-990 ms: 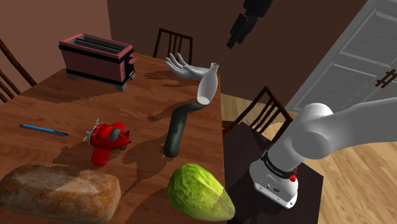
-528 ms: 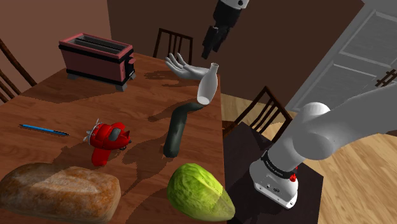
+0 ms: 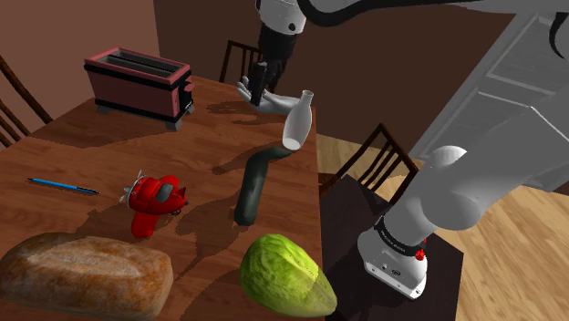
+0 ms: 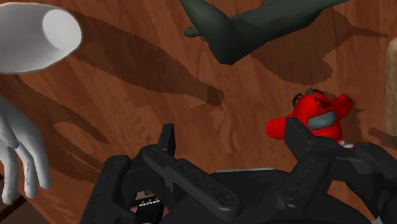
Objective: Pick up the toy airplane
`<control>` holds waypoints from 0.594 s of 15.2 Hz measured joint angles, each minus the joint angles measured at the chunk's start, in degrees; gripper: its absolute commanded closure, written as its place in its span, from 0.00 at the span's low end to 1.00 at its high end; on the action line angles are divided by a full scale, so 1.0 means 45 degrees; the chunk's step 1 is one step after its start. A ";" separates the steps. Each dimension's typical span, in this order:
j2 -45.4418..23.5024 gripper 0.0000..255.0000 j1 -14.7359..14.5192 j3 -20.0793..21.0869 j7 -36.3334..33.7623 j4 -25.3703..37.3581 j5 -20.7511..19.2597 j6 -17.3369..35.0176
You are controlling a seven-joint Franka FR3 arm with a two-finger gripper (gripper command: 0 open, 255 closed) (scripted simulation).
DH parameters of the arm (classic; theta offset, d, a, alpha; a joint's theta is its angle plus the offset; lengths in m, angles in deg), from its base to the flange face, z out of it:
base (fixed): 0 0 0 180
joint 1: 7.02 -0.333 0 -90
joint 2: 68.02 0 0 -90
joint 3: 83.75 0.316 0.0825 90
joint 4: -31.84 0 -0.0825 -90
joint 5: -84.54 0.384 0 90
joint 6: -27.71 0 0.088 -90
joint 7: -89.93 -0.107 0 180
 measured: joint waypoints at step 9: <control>-0.3638 0.00 -0.0702 0.1254 -0.1080 0.1801 -0.1039 0.0927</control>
